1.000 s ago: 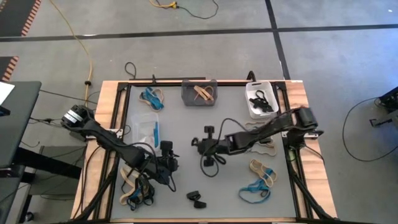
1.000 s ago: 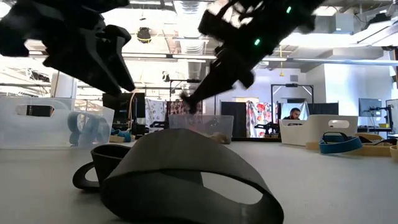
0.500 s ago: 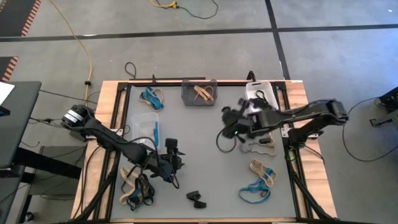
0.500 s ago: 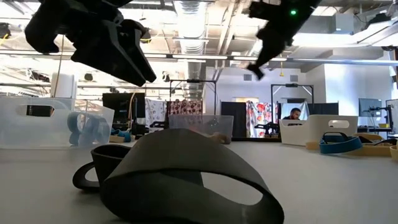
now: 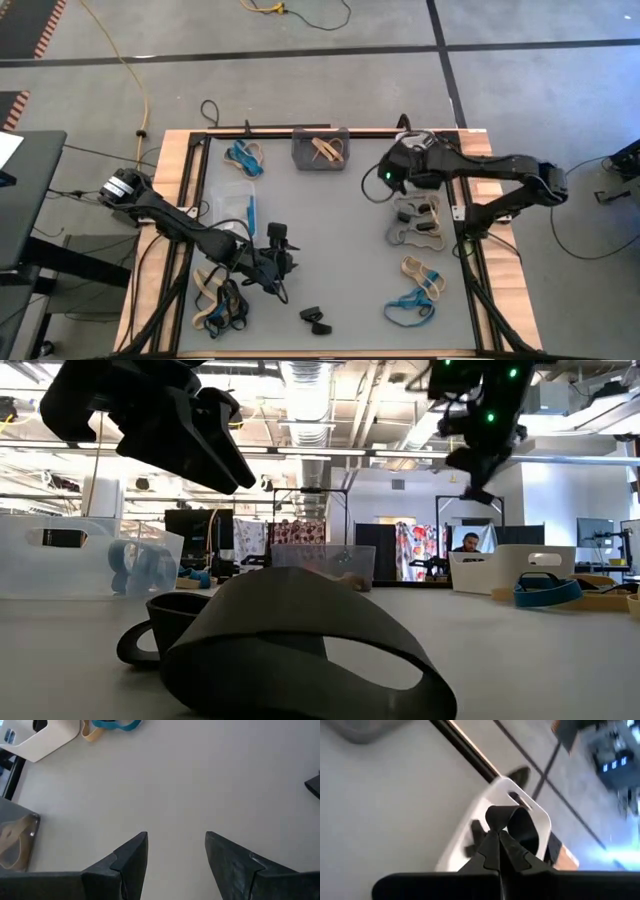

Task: Sort rubber bands into baskets
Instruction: Put the black rubber band into the white bin

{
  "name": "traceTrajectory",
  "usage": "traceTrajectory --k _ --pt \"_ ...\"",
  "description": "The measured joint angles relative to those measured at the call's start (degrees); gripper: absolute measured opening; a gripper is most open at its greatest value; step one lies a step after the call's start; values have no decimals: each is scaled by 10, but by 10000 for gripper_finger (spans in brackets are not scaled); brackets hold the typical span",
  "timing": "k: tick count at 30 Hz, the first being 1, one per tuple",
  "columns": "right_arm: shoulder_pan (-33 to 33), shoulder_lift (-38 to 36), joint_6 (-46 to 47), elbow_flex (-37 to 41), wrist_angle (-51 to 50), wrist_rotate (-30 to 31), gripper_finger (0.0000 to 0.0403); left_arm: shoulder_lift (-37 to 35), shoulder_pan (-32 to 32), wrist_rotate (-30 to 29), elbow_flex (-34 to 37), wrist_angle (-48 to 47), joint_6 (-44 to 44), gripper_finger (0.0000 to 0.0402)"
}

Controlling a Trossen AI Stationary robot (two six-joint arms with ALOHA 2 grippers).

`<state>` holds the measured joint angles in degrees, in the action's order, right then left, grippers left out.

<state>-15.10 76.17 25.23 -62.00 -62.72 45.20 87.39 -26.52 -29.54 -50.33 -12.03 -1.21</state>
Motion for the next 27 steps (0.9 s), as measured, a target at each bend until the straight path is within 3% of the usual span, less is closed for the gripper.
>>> traceTrajectory --k 14,20,27 --pt "-190 0 -77 60 32 -142 29 0 0 13 0 0 -1 190" --pt "-224 0 -106 80 59 -197 43 0 0 29 0 0 -5 190" --pt "-230 0 -108 97 82 -198 91 0 0 70 0 10 -13 190"
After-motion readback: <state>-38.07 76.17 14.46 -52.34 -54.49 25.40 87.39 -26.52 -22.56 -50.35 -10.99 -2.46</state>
